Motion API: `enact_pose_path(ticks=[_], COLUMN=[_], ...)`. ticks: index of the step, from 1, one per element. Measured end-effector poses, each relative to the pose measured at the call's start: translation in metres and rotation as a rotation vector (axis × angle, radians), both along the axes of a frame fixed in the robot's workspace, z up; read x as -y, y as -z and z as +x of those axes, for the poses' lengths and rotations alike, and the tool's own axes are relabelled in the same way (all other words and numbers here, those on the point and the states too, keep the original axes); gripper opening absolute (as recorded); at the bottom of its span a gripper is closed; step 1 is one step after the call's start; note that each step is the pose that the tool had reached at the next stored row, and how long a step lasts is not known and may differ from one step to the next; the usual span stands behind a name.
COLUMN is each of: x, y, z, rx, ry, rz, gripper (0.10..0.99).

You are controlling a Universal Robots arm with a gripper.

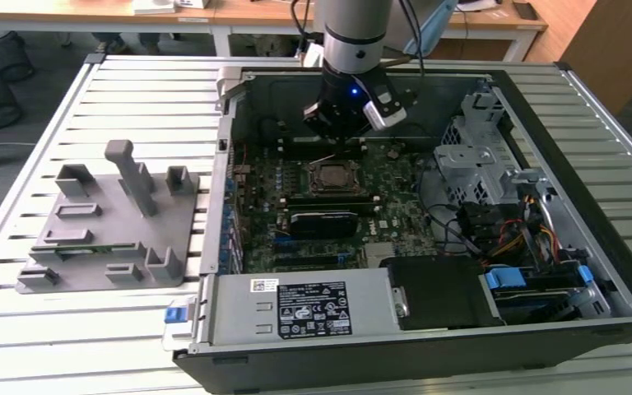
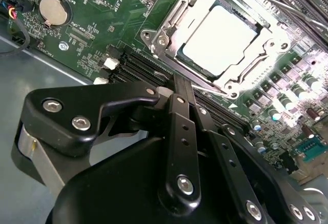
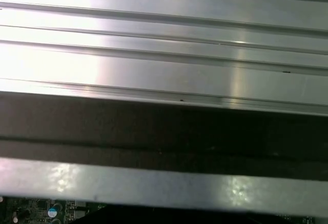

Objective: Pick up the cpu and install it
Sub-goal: 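Install the first cpu locking lever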

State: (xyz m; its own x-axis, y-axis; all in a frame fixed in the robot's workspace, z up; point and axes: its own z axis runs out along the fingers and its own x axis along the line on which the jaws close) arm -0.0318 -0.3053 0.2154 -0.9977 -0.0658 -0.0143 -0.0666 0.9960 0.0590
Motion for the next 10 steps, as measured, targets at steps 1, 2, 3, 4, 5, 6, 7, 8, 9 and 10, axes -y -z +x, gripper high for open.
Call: enact_pose_path(ticks=[1, 2, 3, 4, 5, 6, 7, 8, 9, 10], x=[0.0000, 0.0000, 0.0000, 0.0000, 0.0000, 0.0000, 0.0000, 0.0000, 0.0000, 0.0000], y=[0.0006, 0.0012, 0.0020, 0.0028, 0.0035, 0.0044, 0.0052, 0.0060, 0.0068, 0.0077], z=[0.0003, 0.0004, 0.0006, 0.0008, 0.0011, 0.0013, 0.0016, 0.0021, 0.0025, 0.0029], rx=[0.0000, -0.0001, 0.0000, -0.0001, -0.0001, -0.0001, -0.0001, 0.0000, 0.0000, -0.0001], ry=[0.000, 0.000, 0.000, 0.000, 0.000, 0.000, 0.000, 0.000, 0.000, 0.000], rz=[0.000, 0.000, 0.000, 0.000, 0.000, 0.000, 0.000, 0.000, 0.000, 0.000], gripper=[0.106, 0.106, 0.106, 0.106, 0.106, 0.106, 0.106, 0.106, 0.106, 0.106])
